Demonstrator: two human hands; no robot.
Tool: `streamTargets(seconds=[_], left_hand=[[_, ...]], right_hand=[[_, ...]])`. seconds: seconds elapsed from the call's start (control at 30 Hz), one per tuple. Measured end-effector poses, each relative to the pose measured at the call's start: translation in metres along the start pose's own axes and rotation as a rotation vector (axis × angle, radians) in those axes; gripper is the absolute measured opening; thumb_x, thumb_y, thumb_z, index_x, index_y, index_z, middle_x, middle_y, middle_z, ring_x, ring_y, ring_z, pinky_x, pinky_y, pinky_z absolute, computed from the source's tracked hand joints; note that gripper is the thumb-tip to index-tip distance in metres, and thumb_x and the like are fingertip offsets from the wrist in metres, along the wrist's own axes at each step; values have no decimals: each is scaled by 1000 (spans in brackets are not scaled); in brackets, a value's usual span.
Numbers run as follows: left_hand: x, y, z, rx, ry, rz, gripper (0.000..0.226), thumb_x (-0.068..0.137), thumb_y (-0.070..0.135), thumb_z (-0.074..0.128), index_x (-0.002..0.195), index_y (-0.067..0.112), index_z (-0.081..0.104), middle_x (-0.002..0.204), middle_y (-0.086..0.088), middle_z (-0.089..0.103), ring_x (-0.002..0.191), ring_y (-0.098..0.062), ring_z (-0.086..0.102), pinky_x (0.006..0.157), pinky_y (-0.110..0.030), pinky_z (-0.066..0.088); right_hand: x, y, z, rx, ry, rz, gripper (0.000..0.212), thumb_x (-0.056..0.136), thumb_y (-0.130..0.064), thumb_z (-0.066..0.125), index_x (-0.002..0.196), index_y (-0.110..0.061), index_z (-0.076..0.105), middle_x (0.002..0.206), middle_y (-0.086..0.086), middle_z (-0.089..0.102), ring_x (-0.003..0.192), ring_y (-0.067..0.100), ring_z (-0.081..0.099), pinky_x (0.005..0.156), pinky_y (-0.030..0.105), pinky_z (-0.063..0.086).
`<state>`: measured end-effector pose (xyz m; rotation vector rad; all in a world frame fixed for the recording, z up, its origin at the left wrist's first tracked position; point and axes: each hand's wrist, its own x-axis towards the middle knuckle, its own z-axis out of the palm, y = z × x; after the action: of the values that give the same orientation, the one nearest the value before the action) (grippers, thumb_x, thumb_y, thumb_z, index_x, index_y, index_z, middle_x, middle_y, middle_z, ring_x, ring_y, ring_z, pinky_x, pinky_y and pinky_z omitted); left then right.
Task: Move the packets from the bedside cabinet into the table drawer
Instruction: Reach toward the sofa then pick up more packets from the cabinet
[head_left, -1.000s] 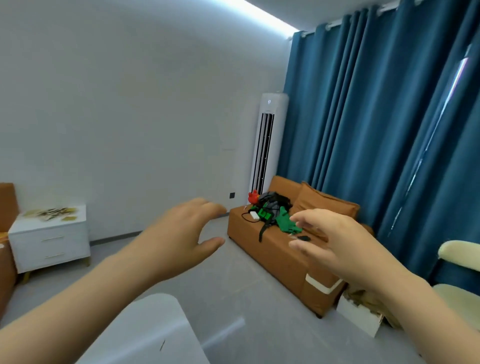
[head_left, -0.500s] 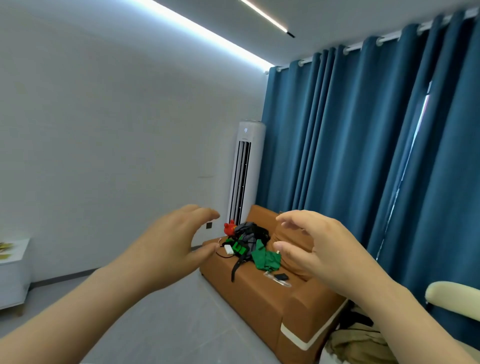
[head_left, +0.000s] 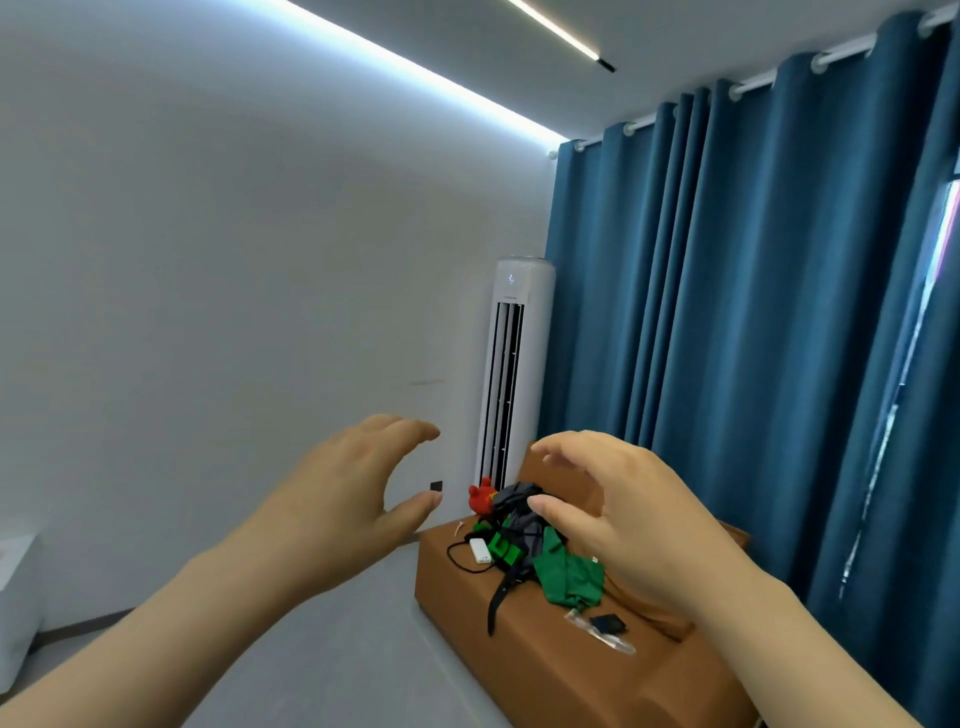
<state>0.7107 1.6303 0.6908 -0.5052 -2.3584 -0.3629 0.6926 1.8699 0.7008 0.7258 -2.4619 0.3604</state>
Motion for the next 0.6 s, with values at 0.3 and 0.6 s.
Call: streamTargets(seconds=[0.3,0.6], left_hand=[[77,-76,85,30,-47,-87,51,90,49,50,137,36,37,136,22,43,123,3,43,98,-11,31],[152,-139,170,126,-35,-248,49,88,50,53,134,37,42,131,23,48,119,3,46,94,-12,32]], right_hand=[[102,76,89,82,-55,-24,44,88,-53,54,130,-41,48,121,-26,53,107,-4,52,91,15,46],[223,166,176,179,-112,-148,47,89,-52,54,133,-38,46,125,-23,53,114,-7,48,95,13,40]])
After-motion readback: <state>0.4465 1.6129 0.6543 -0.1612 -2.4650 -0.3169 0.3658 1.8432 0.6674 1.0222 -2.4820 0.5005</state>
